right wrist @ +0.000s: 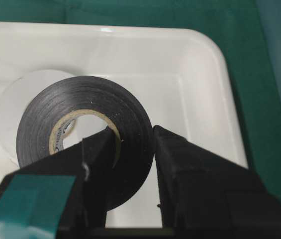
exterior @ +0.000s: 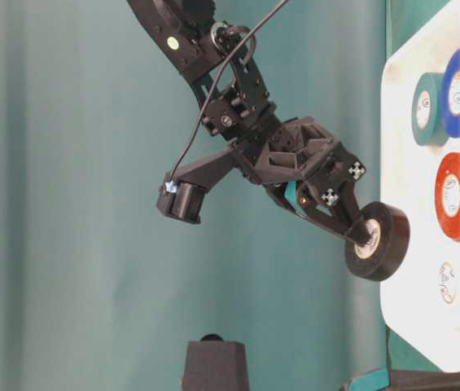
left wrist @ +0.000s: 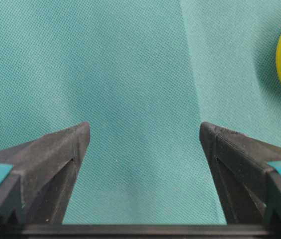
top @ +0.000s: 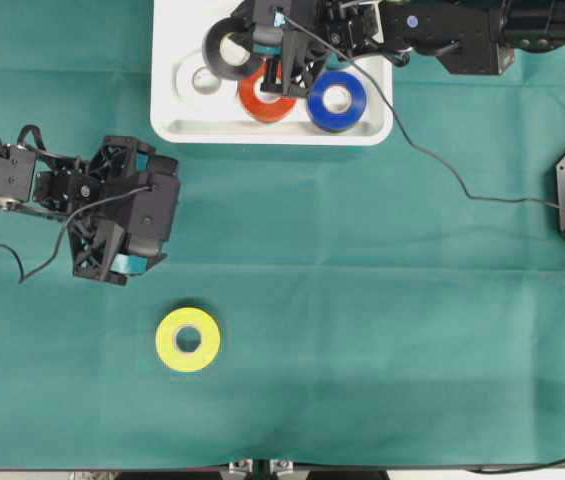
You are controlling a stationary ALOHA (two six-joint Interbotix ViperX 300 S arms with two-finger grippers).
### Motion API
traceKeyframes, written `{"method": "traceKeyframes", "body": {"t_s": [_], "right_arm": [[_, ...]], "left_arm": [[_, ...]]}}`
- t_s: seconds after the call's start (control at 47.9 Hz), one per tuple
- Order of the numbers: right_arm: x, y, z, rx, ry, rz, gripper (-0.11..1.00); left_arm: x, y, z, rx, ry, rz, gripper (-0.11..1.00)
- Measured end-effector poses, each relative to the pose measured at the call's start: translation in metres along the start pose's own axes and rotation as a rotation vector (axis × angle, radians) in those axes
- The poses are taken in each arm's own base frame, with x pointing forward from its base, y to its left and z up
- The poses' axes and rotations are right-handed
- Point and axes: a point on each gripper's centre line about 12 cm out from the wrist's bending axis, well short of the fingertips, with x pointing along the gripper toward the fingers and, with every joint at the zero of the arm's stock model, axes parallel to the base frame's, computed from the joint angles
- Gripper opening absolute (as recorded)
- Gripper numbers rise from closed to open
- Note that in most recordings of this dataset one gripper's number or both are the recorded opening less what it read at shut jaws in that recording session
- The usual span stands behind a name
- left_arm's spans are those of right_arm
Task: Put the tape alternately from left to right into the white case.
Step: 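Lift the black roll and carry it into the tray's upper left, then release the black roll in the tray and withdraw the right gripper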
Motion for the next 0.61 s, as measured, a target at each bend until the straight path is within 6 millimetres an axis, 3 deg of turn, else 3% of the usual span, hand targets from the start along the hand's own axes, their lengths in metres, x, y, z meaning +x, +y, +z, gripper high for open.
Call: {"method": "traceKeyframes", "body": {"t_s": [0.23,0.606], "right_arm": [[0.0012,-0.0102,0.0007,-0.02,-0.028,0.007,0.24],[0.0021,-0.01,0.0018,-0.027,-0.037,0.014,0.24]], "left_arm": [[0.0,-0.0004,0.0002,0.003,-0.002,0.0,0.65],[-0.0004,0.0,0.0005,0.0,-0.003,0.0,0.65]]}}
